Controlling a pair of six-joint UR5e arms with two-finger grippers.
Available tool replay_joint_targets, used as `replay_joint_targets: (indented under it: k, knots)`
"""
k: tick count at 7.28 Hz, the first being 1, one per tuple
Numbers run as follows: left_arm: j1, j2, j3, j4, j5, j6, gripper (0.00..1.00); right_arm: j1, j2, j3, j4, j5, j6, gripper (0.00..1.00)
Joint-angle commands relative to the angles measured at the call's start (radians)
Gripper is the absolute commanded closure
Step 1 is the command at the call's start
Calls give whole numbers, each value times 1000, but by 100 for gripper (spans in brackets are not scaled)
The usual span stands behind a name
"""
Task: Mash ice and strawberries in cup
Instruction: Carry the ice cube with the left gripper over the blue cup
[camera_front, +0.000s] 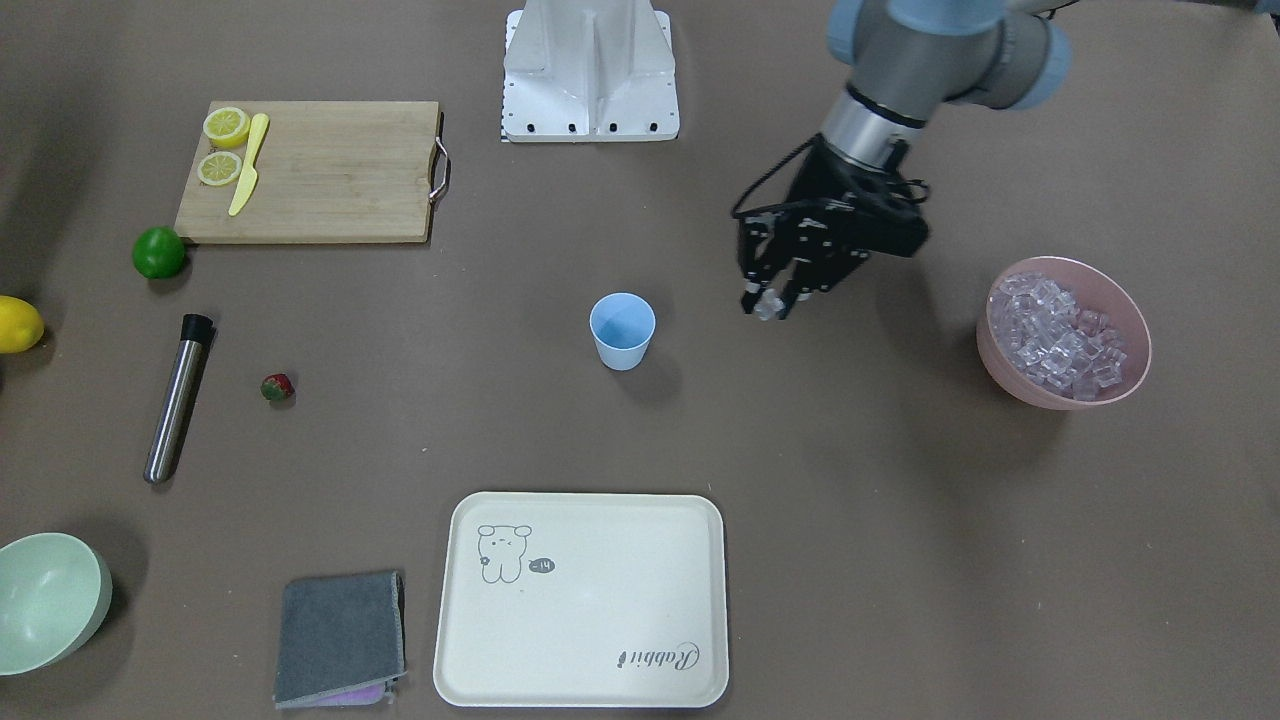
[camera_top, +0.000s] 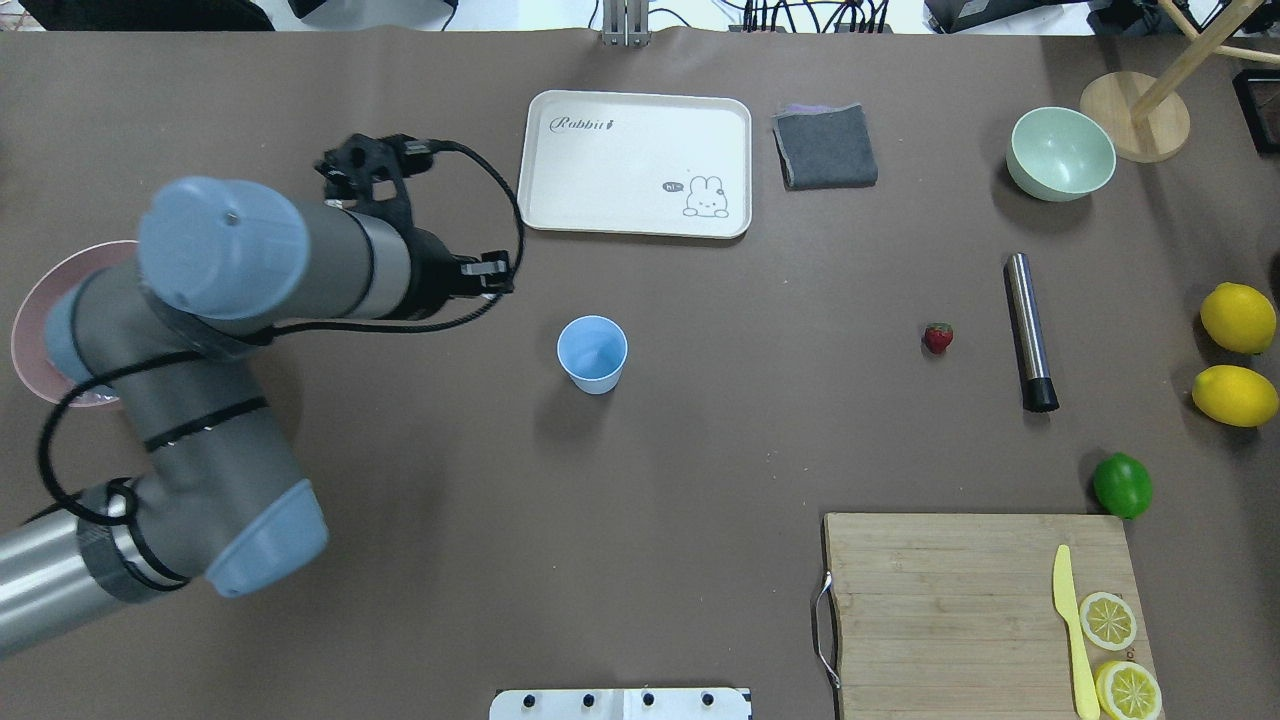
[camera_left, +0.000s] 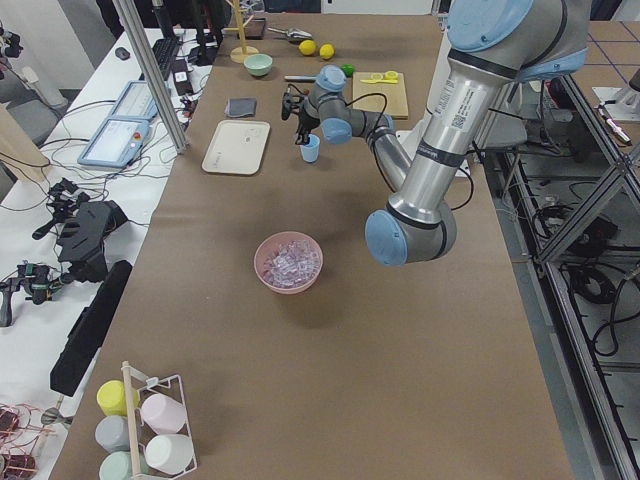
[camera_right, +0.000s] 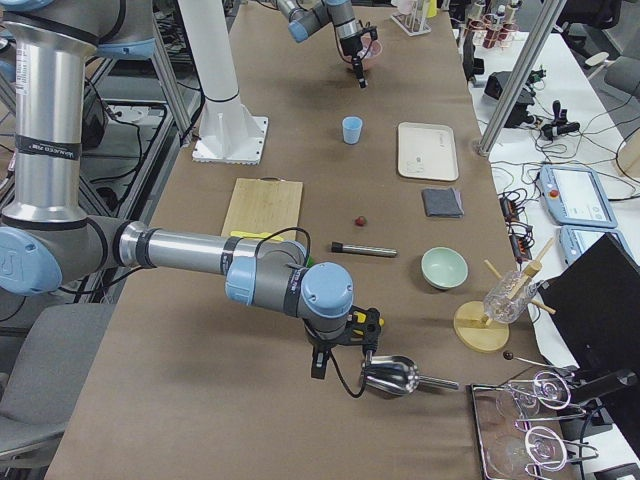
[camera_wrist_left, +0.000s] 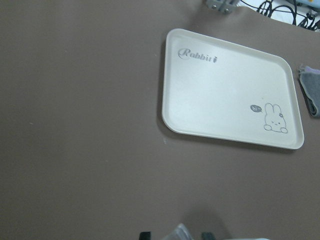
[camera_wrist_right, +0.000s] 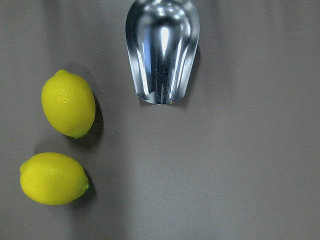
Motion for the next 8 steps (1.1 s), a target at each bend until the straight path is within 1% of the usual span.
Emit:
replay_joint_targets:
  k: [1,2,5,6,7,8]
  knots:
    - [108,-93,67,27,93,-51,100,0,1,-4,0,0,0,0]
    - [114,-117,101,23,95,-56,100,0,0,-4,0,0,0,0]
    - [117,-130,138,17,96,-55,100,0,-2,-12,0,0,0,0]
    - [117,-131,140,17,111,-55,100,0,1,-18,2,-2,0,0]
    - [129,-136,147,19,143,-55,97,0,4,-24,2,0,0,0]
    - [130,-136,152,20,147,-55,29,0,6,-22,2,0,0,0]
